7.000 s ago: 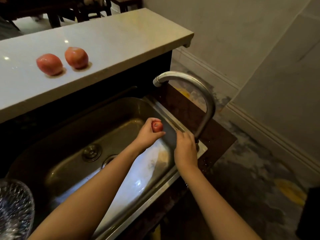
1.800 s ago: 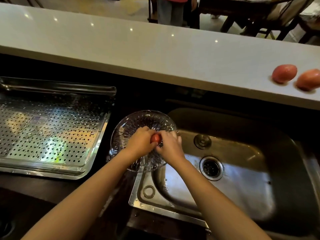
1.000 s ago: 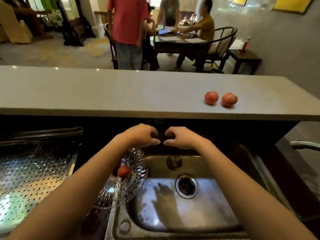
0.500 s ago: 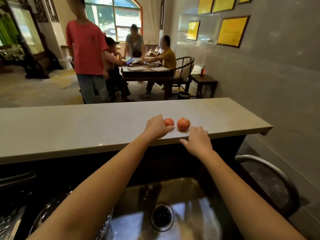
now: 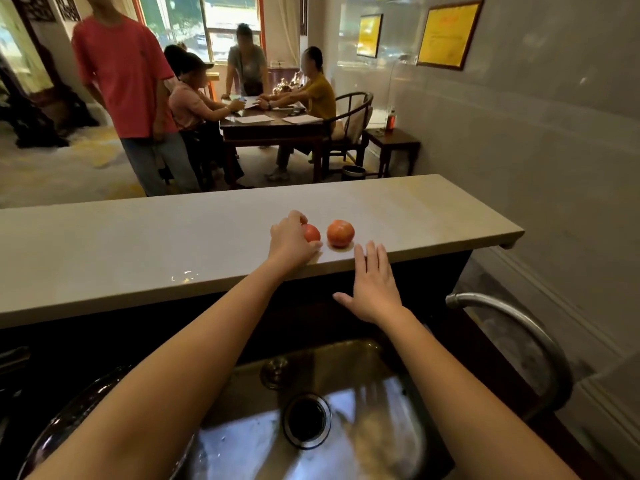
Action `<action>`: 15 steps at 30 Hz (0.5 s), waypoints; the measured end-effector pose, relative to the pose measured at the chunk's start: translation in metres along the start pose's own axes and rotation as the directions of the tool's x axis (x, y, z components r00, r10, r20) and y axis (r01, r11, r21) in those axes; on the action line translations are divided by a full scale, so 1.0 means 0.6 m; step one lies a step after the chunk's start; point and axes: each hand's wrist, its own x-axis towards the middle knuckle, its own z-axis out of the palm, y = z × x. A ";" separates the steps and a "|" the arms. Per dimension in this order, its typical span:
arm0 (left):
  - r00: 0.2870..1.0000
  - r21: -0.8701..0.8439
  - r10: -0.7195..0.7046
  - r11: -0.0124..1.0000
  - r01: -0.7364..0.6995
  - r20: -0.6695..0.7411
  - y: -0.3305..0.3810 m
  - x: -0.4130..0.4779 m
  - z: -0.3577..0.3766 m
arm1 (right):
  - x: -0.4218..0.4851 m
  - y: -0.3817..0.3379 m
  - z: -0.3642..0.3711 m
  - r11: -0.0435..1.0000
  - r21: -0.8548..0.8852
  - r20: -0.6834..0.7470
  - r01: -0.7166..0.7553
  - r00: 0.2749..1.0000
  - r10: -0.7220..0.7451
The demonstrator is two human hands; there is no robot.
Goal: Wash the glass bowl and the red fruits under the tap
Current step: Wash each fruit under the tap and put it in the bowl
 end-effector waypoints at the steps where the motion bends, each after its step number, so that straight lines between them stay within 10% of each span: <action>1: 1.000 -0.018 0.005 1.000 -0.005 -0.009 -0.001 -0.007 -0.001 | -0.001 0.000 0.001 1.000 -0.002 -0.002 0.000 1.000 0.000; 15: 0.886 -0.430 0.315 0.890 -0.151 0.341 0.029 -0.191 0.083 | -0.157 0.104 -0.013 0.961 0.264 0.149 -0.079 0.988 0.040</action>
